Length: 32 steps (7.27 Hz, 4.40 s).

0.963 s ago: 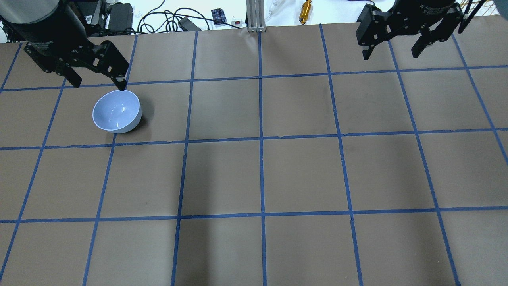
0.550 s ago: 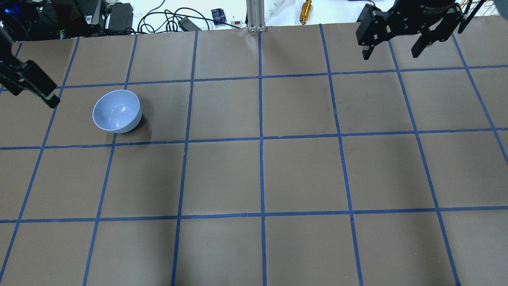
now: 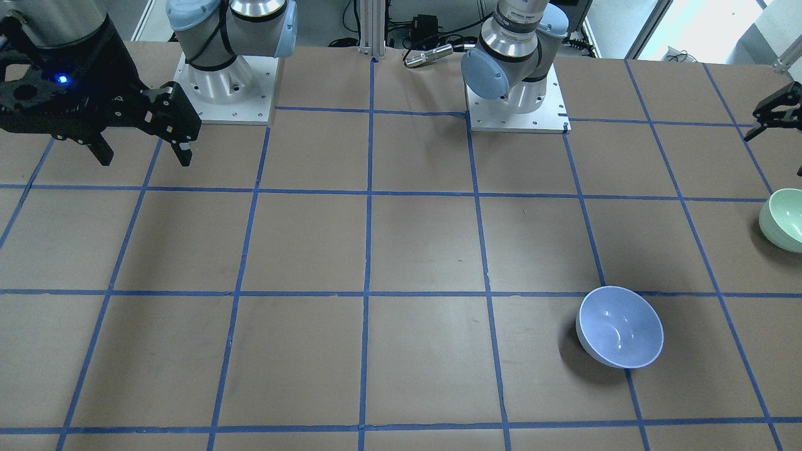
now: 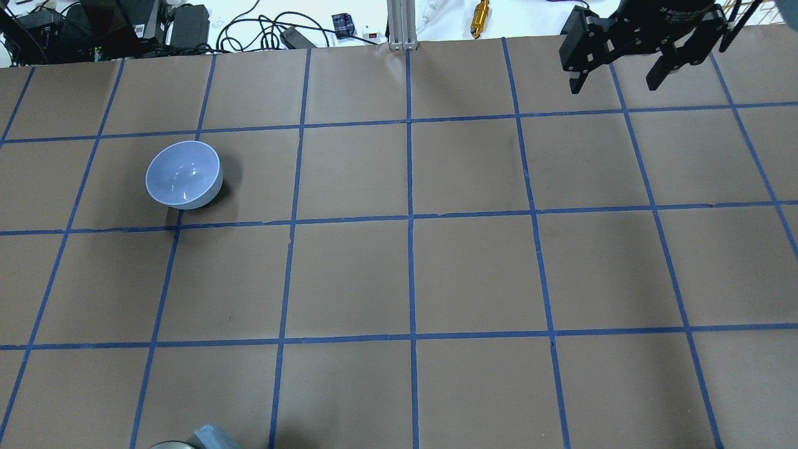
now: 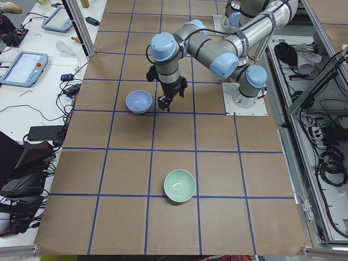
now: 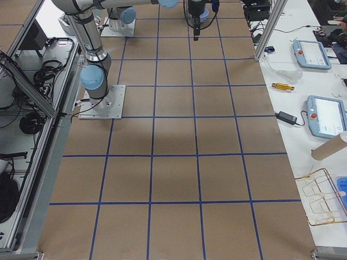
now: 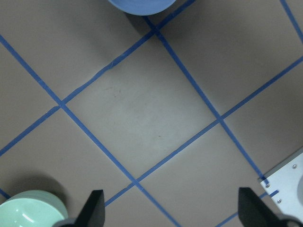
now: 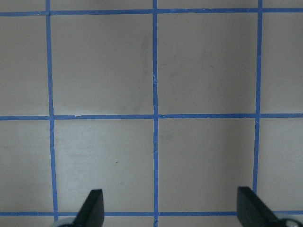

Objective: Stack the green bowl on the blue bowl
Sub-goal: 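Swing the left arm back toward the robot, past the blue bowl, then lower the left gripper onto the green bowl's rim and close it, then lift the green bowl with the left gripper and carry it toward the blue bowl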

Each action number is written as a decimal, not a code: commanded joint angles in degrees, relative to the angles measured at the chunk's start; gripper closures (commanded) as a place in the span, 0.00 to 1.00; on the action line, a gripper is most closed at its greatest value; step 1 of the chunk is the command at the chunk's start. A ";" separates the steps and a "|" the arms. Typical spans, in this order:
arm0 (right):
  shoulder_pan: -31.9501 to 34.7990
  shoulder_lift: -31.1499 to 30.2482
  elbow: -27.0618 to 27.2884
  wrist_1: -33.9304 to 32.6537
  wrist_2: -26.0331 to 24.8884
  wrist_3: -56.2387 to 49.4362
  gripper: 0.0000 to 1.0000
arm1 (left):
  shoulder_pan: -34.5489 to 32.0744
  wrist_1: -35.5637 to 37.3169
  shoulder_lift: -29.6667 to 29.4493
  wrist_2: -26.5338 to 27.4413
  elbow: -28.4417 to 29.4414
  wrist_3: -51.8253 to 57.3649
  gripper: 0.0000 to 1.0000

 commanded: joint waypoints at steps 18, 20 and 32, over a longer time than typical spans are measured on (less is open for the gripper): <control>0.00 -0.08 0.00 0.00 0.00 0.09 0.00 | 23.24 39.20 -27.28 -5.39 -6.39 71.42 0.62; 0.00 -0.08 0.00 0.00 0.00 0.09 0.00 | 23.24 39.29 -27.10 -5.30 -6.30 71.42 1.00; 0.00 -0.08 0.00 0.00 0.09 0.09 0.00 | 0.45 17.34 -10.60 -5.92 0.47 34.96 1.00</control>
